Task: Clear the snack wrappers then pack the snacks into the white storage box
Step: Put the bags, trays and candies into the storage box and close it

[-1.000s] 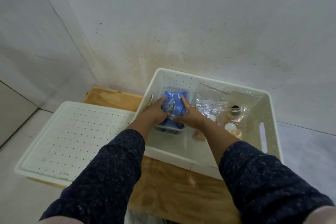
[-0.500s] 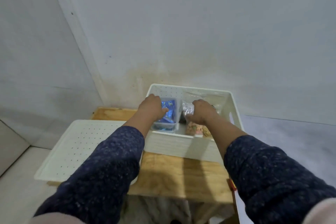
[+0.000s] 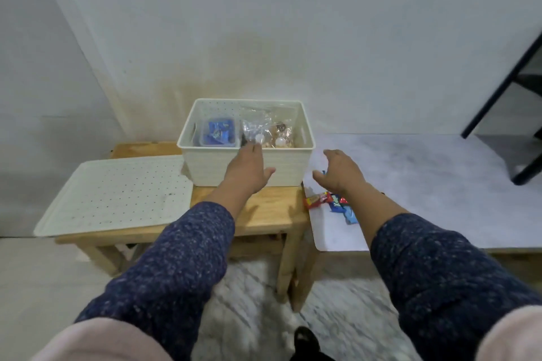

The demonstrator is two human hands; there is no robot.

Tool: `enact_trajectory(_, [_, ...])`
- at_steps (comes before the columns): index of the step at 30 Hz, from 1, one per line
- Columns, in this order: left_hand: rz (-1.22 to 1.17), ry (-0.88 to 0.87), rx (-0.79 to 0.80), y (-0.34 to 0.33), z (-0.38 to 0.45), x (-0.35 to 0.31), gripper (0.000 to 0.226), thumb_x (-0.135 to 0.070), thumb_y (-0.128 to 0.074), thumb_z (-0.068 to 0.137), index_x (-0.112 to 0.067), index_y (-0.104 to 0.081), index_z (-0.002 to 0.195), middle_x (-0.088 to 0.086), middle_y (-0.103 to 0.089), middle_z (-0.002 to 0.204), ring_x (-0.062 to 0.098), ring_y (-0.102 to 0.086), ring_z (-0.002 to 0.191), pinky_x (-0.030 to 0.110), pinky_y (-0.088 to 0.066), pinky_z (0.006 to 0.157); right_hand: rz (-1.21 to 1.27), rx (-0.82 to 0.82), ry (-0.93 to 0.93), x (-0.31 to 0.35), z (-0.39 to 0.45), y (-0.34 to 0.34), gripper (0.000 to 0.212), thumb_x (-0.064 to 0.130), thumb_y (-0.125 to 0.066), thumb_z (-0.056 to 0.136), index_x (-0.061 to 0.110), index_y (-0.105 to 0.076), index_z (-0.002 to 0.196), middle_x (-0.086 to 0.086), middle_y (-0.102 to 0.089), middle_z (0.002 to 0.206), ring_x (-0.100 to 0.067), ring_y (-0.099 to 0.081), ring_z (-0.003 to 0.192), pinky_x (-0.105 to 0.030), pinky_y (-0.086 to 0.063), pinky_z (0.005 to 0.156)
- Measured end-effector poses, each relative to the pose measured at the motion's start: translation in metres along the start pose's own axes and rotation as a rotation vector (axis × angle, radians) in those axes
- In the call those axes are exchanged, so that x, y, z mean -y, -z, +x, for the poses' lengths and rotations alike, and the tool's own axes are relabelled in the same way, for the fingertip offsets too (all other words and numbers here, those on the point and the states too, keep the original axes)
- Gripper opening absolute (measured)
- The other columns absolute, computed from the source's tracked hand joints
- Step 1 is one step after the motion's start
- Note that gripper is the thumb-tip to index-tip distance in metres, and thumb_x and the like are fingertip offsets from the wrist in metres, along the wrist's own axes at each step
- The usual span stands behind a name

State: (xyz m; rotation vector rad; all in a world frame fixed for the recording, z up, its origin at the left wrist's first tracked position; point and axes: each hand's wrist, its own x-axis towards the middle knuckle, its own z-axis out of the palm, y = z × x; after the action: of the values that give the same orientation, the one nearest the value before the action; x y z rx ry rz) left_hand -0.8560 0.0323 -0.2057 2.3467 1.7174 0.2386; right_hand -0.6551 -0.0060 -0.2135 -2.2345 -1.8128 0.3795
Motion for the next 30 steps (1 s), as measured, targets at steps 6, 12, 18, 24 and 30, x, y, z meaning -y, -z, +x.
enact_trajectory(6, [-0.064,-0.017,-0.014,-0.065,-0.034,-0.06,0.074,-0.041,-0.047,0.095,-0.007,-0.01,0.149,0.011,-0.018,0.155,0.025,-0.018,0.144,0.035,-0.024,0.114,0.079,-0.012,-0.07,-0.086,-0.043,-0.025,0.06,0.034,-0.059,0.084,0.011,-0.042,0.137,-0.013,-0.046,0.138,-0.03,-0.047,0.124,-0.037,-0.041,0.1])
enact_trajectory(12, [-0.046,0.006,-0.054,-0.137,-0.04,-0.126,0.077,-0.04,-0.049,0.093,-0.01,-0.007,0.15,0.012,-0.02,0.153,0.026,-0.02,0.142,0.037,-0.022,0.116,0.123,0.005,-0.038,-0.173,-0.057,-0.035,0.071,0.039,-0.058,0.081,0.014,-0.035,0.143,-0.009,-0.04,0.146,-0.026,-0.038,0.134,-0.037,-0.038,0.107])
enact_trajectory(18, [-0.023,0.117,-0.058,-0.206,-0.041,-0.194,0.079,-0.046,-0.048,0.092,-0.024,0.002,0.15,0.005,-0.003,0.158,0.023,-0.003,0.147,0.051,-0.014,0.116,0.034,-0.007,0.101,-0.268,-0.046,-0.043,0.087,0.044,-0.067,0.075,0.023,-0.024,0.148,-0.013,-0.027,0.151,-0.031,-0.032,0.138,-0.039,-0.033,0.111])
enact_trajectory(24, [-0.141,0.195,-0.042,-0.247,-0.018,-0.217,0.088,-0.056,-0.054,0.084,-0.041,0.004,0.147,0.004,0.009,0.159,0.027,0.01,0.147,0.057,-0.003,0.115,0.024,0.009,0.216,-0.309,-0.024,-0.079,0.101,0.064,-0.063,0.065,0.043,-0.005,0.145,-0.015,-0.012,0.157,-0.035,-0.013,0.145,-0.052,-0.028,0.112])
enact_trajectory(30, [-0.109,0.129,-0.03,-0.259,0.029,-0.195,0.093,-0.076,-0.055,0.068,-0.054,-0.004,0.143,0.0,0.018,0.157,0.031,0.02,0.144,0.067,0.008,0.108,0.082,0.034,0.36,-0.314,0.019,-0.105,0.095,0.073,-0.063,0.063,0.049,-0.019,0.143,-0.006,-0.002,0.159,-0.034,-0.003,0.147,-0.059,-0.016,0.114])
